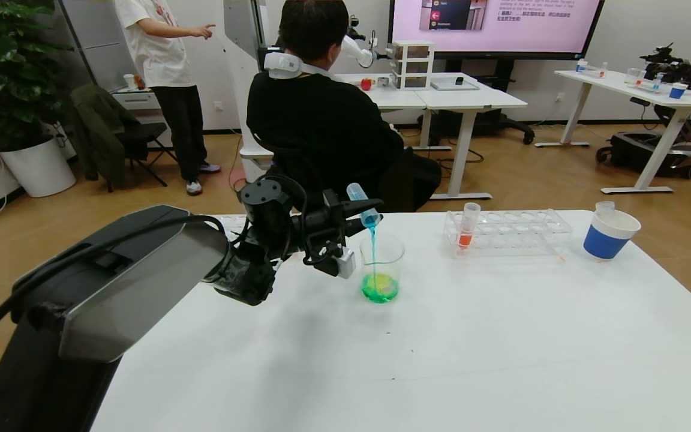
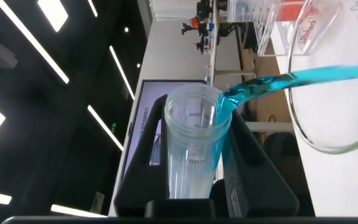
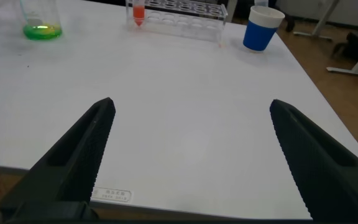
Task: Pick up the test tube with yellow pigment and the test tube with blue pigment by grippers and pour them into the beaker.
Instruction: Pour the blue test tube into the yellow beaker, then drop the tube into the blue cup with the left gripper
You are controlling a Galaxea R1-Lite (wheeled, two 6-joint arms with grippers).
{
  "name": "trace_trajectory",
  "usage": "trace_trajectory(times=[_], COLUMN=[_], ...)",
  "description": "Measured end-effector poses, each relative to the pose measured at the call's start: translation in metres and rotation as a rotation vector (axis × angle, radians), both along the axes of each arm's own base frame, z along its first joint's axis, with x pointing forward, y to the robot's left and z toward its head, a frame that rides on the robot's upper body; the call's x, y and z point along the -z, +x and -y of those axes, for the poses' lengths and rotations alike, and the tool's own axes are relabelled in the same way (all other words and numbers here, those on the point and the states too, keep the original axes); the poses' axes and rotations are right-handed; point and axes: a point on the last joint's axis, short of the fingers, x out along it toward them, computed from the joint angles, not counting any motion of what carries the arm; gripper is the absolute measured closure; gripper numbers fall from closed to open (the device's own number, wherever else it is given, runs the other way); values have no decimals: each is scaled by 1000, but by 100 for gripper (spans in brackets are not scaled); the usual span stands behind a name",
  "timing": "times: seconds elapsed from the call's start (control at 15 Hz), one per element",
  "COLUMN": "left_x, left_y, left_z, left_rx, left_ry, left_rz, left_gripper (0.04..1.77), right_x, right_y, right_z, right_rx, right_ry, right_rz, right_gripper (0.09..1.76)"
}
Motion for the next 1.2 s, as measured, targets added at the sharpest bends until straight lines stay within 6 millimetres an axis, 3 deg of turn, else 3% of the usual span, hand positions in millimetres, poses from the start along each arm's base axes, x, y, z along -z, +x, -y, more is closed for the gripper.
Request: trace_trajectory(times=[0.6,1.2], left_x=[3,2], left_y=[0,0], left_z=[1,3], left_rx=[-36,-26], left_ry=[52,24], left_rz=[126,63], left_gripper=[131,131], right_x=[0,0], right_y=[0,0], right_z=[0,0], right_rx=[0,0], right_ry=[0,0], right_rz=[0,0], right_gripper=[11,11])
